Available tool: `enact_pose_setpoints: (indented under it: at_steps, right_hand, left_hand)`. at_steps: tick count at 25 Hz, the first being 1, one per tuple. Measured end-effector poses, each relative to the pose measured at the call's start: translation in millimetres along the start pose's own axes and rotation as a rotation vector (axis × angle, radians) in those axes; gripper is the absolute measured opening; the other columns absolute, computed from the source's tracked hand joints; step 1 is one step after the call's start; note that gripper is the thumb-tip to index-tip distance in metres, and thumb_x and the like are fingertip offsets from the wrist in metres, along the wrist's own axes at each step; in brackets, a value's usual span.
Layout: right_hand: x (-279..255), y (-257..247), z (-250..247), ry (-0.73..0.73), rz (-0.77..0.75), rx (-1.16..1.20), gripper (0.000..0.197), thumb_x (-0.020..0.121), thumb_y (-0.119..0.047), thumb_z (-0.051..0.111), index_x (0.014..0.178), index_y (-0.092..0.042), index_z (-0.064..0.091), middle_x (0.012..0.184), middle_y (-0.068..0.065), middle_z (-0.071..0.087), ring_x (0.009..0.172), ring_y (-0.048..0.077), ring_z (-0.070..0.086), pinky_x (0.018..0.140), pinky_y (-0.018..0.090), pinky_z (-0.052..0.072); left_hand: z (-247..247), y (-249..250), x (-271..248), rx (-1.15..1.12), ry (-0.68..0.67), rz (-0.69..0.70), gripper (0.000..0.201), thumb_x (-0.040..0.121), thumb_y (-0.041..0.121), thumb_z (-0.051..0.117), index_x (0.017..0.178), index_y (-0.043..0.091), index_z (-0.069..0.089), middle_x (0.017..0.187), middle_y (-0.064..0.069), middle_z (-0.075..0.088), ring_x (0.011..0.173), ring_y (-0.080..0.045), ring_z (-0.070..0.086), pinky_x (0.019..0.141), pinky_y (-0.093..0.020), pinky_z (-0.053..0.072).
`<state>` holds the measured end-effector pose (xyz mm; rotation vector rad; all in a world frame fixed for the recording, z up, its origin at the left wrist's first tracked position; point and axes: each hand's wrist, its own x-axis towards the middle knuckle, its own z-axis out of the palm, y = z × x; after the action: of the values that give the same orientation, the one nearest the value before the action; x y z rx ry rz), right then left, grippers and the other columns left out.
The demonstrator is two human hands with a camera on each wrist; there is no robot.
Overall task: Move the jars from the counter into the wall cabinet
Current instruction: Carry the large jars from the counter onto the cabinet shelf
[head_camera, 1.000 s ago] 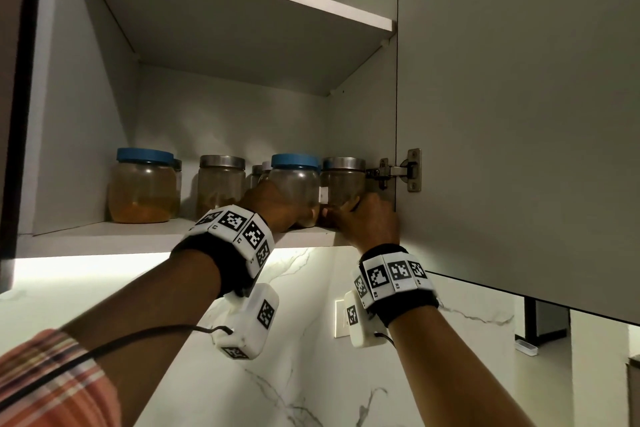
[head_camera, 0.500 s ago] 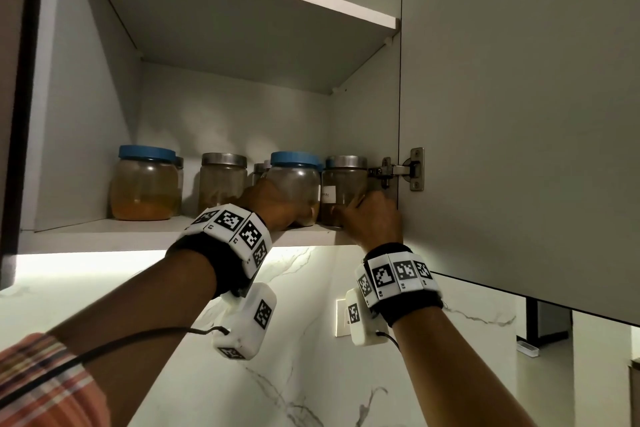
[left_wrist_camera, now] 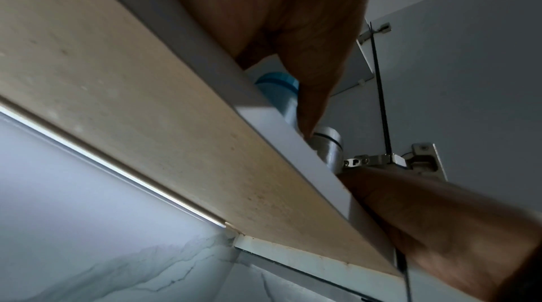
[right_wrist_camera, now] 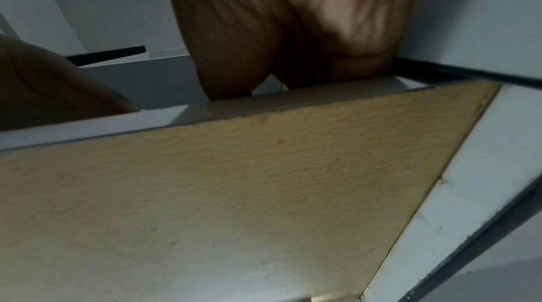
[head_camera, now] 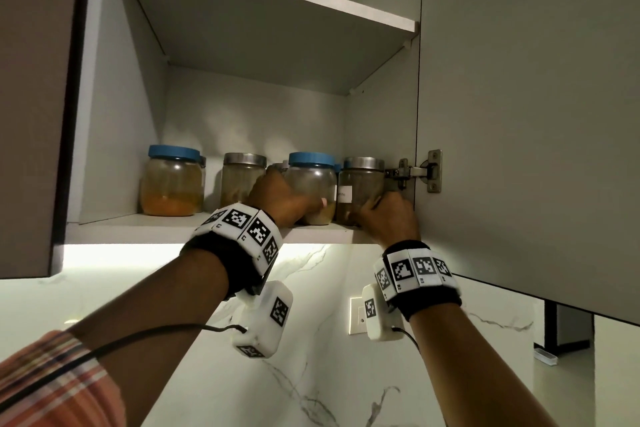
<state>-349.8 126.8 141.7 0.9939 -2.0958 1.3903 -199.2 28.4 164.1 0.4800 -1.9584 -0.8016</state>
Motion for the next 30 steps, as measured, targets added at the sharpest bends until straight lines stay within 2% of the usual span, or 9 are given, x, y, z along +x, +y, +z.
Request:
enact_pose_setpoints:
  at_steps: [2,5,8,10,13,17,23,28,30]
  right_hand:
    - [-8,-1,1,0.063,-0.018,0.005,0.027,0.081,-0.033,0.068,0.086,-0.007,0.063,0.074,0.004,0.061,0.068,0.024,0.059,0.056,0.021,0.038]
    - [-32,3,9,0.311,-0.138,0.018,0.024,0.095,-0.028,0.045,0.087,-0.009,0.057,0.073,0.006,0.063,0.068,0.025,0.063,0.05,0.02,0.034]
    - [-75,10,17,0.367,-0.22,0.025,0.023,0.092,-0.024,0.052,0.104,-0.008,0.064,0.096,0.01,0.069,0.092,0.027,0.063,0.076,0.029,0.049]
    - [-104,14,22,0.319,-0.179,0.007,0.028,0.088,-0.023,0.058,0.112,-0.009,0.064,0.116,0.008,0.066,0.109,0.024,0.059,0.093,0.031,0.043]
    - [-151,18,32,0.308,-0.147,0.132,0.019,0.085,-0.022,0.059,0.098,-0.013,0.069,0.101,0.001,0.071,0.094,0.02,0.065,0.086,0.036,0.052]
    - [-239,7,58,0.194,-0.123,0.325,0.008,0.083,-0.016,0.062,0.081,-0.014,0.069,0.082,-0.002,0.071,0.073,0.014,0.065,0.071,0.022,0.053]
    - [-343,3,106,-0.135,-0.064,0.441,0.004,0.084,-0.014,0.066,0.084,-0.015,0.07,0.075,-0.012,0.064,0.07,-0.009,0.061,0.064,0.003,0.046]
    - [-401,28,167,-0.386,-0.042,0.42,0.005,0.082,-0.014,0.068,0.079,-0.019,0.069,0.073,-0.007,0.066,0.068,0.001,0.063,0.067,0.013,0.05]
    - [-413,34,194,-0.471,-0.006,0.422,0.008,0.082,-0.012,0.069,0.078,-0.019,0.068,0.071,-0.008,0.065,0.067,0.002,0.062,0.065,0.008,0.048]
  left_hand:
    - [-6,0,-12,-0.046,0.148,0.019,0.074,0.071,0.034,0.076,0.133,0.011,0.041,0.125,-0.003,0.054,0.111,-0.022,0.053,0.087,-0.03,0.042]
    - [-20,-5,-46,-0.036,0.262,0.15,0.05,0.082,0.019,0.066,0.129,0.013,0.047,0.124,-0.003,0.054,0.107,-0.017,0.051,0.083,-0.027,0.041]
    - [-33,-31,-88,0.028,0.337,0.276,0.039,0.081,0.013,0.065,0.118,0.013,0.053,0.117,-0.003,0.057,0.104,-0.017,0.055,0.082,-0.027,0.044]
    - [-37,-51,-116,0.128,0.357,0.311,0.039,0.08,0.014,0.065,0.117,0.014,0.053,0.117,-0.001,0.057,0.106,-0.017,0.052,0.084,-0.027,0.042]
    - [-40,-73,-154,0.207,0.347,0.306,0.031,0.08,0.014,0.064,0.11,0.018,0.055,0.104,0.007,0.057,0.101,-0.014,0.052,0.08,-0.024,0.038]
    - [-49,-108,-213,0.194,0.307,0.198,0.01,0.08,0.018,0.062,0.087,0.022,0.058,0.081,0.007,0.061,0.079,-0.012,0.056,0.07,-0.027,0.046]
    - [-90,-190,-322,0.212,0.395,-0.129,0.005,0.08,0.02,0.065,0.077,0.022,0.061,0.068,0.011,0.061,0.064,0.001,0.056,0.058,-0.01,0.038]
    - [-124,-261,-414,0.266,0.501,-0.394,0.013,0.081,0.01,0.066,0.073,0.019,0.06,0.063,0.008,0.061,0.061,-0.008,0.059,0.061,-0.015,0.042]
    - [-130,-277,-438,0.306,0.525,-0.492,0.012,0.08,0.009,0.065,0.073,0.017,0.06,0.064,0.007,0.062,0.063,-0.011,0.059,0.062,-0.013,0.041]
